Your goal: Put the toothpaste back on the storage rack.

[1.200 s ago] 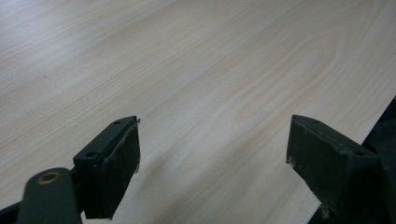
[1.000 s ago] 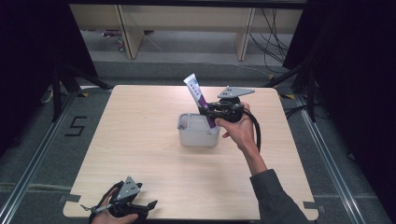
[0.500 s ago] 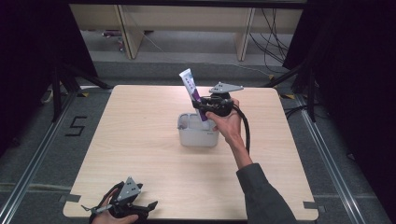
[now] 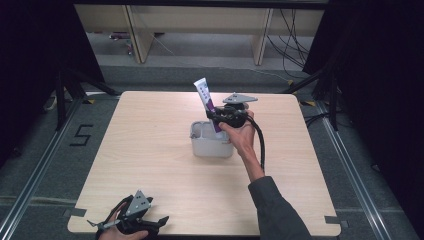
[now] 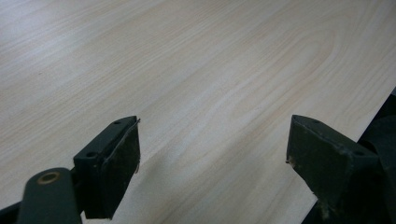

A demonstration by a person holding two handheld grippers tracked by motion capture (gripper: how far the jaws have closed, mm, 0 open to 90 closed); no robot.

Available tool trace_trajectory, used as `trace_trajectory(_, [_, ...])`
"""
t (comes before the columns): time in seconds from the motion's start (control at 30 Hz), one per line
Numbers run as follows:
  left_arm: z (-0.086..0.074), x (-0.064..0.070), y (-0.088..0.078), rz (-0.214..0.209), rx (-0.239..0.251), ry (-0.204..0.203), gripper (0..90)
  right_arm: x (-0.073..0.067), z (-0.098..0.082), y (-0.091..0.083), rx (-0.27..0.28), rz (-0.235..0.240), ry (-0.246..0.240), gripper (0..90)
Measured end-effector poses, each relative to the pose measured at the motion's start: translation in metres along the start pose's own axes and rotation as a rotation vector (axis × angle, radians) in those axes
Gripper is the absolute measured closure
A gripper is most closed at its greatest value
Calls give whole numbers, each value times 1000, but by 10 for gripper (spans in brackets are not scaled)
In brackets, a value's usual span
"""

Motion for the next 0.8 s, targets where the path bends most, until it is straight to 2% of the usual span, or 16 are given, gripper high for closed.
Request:
trace_trajectory(0.03, [0,1,-1,-4,-5,-1,170,-1,-2,0,-4,-4,24,723])
trace_trajectory(0.07, [0,1,-1,-4,-5,-3,170,0,-2,0,-7,-3,9,723])
trace_trajectory(0.13, [0,1,-1,-4,-5,-4,170,0,-4,0,-10,-8,22,722])
trace_trajectory(0.2, [0,0,-1,0,-12,6,170,1,-7,0,-20,-16,9,721])
trace_trajectory(0.3, [-1,1,0,-6,-10,-1,170,0,-11,1,-22,-5,34,720])
trace_trajectory(0.33, [-1,1,0,-10,-15,3,170,2,-13,1,-25,-16,13,720])
trace_trajectory(0.37, [-1,1,0,-7,-10,-4,170,1,-14,2,-28,-13,40,719])
trace_trajectory(0.4, [-1,1,0,-10,-11,-2,170,2,-15,2,-24,-5,26,719])
trace_trajectory(0.43, [0,1,0,-9,-11,-5,170,1,-16,2,-36,-10,41,719])
trace_trajectory(0.47, [0,1,1,-7,-12,-5,170,2,-17,3,-27,-2,30,718])
trace_trajectory(0.5, [0,1,1,-4,-12,-3,170,1,-18,2,-36,-6,53,718])
trace_trajectory(0.53, [0,2,1,-10,-13,-2,170,1,-18,2,-41,-5,35,718])
trace_trajectory(0.57, [0,2,2,-10,-15,3,170,1,-19,2,-40,-10,50,717])
trace_trajectory(0.63, [0,2,2,-12,-18,7,170,3,-21,2,-41,-16,25,716])
trace_trajectory(0.7, [0,1,2,-7,-19,7,170,1,-23,4,-45,-4,48,715])
trace_trajectory(0.8, [0,1,2,-5,-10,1,170,3,-25,4,-51,-2,38,714])
Point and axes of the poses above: each handheld gripper's, and its own axes: y roughly forward along the jaws, z roughly out of its top, x roughly to its right, the point moved 3 cm from there along y, roughly forward along the jaws, and after that the axes turned 9 degrees about -y, right-handed, at the moved point
